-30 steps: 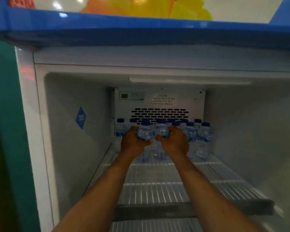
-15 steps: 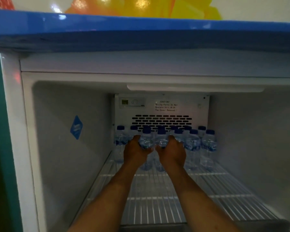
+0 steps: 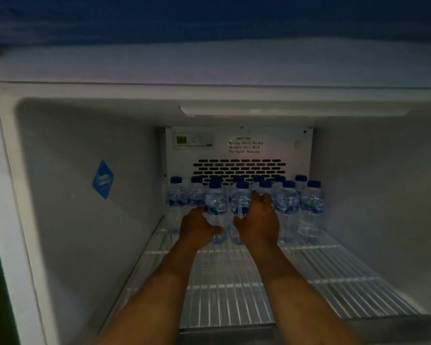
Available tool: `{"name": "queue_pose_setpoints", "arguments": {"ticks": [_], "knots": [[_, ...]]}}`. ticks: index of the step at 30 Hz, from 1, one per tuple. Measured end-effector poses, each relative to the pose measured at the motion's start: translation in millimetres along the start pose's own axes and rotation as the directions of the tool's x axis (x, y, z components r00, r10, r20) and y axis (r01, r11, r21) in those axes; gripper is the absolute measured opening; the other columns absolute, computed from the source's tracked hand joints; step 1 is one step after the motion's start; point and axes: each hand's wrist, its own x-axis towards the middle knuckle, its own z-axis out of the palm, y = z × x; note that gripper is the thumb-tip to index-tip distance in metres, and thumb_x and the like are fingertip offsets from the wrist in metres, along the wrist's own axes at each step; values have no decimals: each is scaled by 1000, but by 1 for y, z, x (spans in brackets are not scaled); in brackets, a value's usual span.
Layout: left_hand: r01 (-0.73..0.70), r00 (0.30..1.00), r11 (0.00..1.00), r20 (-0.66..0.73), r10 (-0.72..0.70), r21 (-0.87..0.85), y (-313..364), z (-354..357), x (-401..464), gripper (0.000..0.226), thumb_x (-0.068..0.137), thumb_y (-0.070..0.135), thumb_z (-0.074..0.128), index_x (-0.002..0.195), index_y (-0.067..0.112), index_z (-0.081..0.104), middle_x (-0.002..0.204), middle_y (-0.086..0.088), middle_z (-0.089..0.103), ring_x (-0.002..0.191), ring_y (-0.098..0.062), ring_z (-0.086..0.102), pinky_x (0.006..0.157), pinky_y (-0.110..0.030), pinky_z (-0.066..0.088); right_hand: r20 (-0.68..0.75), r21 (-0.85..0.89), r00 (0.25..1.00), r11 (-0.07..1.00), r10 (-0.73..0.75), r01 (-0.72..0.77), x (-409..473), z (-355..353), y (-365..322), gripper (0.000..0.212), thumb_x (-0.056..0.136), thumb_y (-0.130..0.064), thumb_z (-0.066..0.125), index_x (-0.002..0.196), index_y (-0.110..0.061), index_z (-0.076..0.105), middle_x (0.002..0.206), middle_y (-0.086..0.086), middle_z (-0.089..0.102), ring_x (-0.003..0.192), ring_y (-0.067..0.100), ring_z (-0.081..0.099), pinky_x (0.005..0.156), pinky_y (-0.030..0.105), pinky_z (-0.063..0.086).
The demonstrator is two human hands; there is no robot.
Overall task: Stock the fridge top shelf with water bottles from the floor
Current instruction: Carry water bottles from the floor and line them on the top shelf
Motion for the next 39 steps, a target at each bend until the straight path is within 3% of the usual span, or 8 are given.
{"name": "queue_pose_setpoints", "arguments": {"ticks": [5, 11, 22, 27, 30, 33, 36, 39], "knots": [[-7, 999, 998, 34, 5, 60, -6, -1, 2, 75, 68, 39, 88, 131, 15, 56, 129, -3, 62, 111, -18, 61, 85, -21, 48, 9, -5, 1000, 1000, 2, -2, 2, 1, 2, 76, 86, -22, 74, 150, -15, 33, 149, 13, 36, 110, 28, 62, 82, 35, 53], [15, 996, 1000, 85, -16, 6, -4, 0, 3, 94, 65, 40, 90, 144, 15, 44, 141, -8, 53, 124, -18, 54, 95, -22, 45, 5, -26, 1000, 1000, -1, 1, 3, 1, 1, 73, 87, -24, 74, 149, -13, 36, 146, 13, 38, 110, 27, 62, 83, 35, 54], [50, 996, 999, 79, -49, -6, -2, 1, 0, 76, 69, 32, 89, 135, 15, 53, 134, -4, 59, 114, -14, 57, 84, -18, 44, 3, -10, 1000, 1000, 5, -5, 0, 1, 1, 77, 87, -25, 74, 150, -14, 32, 147, 15, 39, 114, 29, 61, 87, 36, 53], [101, 988, 995, 119, -100, -7, 0, -2, -4, 94, 67, 39, 89, 145, 17, 42, 141, -5, 53, 121, -16, 55, 86, -18, 43, 15, 23, 1000, 1000, 10, -10, 0, 3, 2, 77, 86, -27, 75, 150, -14, 33, 146, 14, 41, 115, 29, 60, 88, 37, 53], [120, 991, 993, 67, -120, -9, 5, -8, -8, 89, 72, 43, 84, 146, 19, 40, 142, -5, 52, 121, -19, 55, 90, -21, 45, -1, 64, 1000, 998, 12, -12, 0, 1, -2, 76, 84, -30, 76, 147, -13, 37, 140, 14, 47, 112, 28, 61, 86, 37, 55], [106, 994, 988, 2, -107, 111, 18, -19, -23, 77, 84, 50, 70, 147, 17, 39, 147, -6, 47, 126, -22, 51, 100, -28, 44, -32, 62, 999, 998, -11, 13, -3, -10, -7, 67, 87, -32, 72, 143, -9, 44, 133, 14, 52, 108, 28, 61, 81, 35, 54], [-1, 1000, 944, -17, 7, 329, 34, -35, -56, 69, 93, 52, 57, 149, 18, 37, 146, -5, 48, 127, -24, 51, 98, -31, 45, -38, -7, 998, 999, -53, 53, -14, -31, -13, 50, 91, -37, 66, 131, -10, 54, 125, 14, 55, 106, 29, 61, 79, 35, 53], [-113, 979, 871, -96, 179, 478, 35, -54, -93, 63, 95, 54, 48, 149, 25, 35, 146, -7, 48, 129, -27, 48, 102, -41, 45, -51, -48, 993, 994, -102, 99, -39, -49, -19, 50, 93, -40, 60, 134, -13, 55, 135, 12, 54, 121, 29, 54, 92, 40, 52]]}}
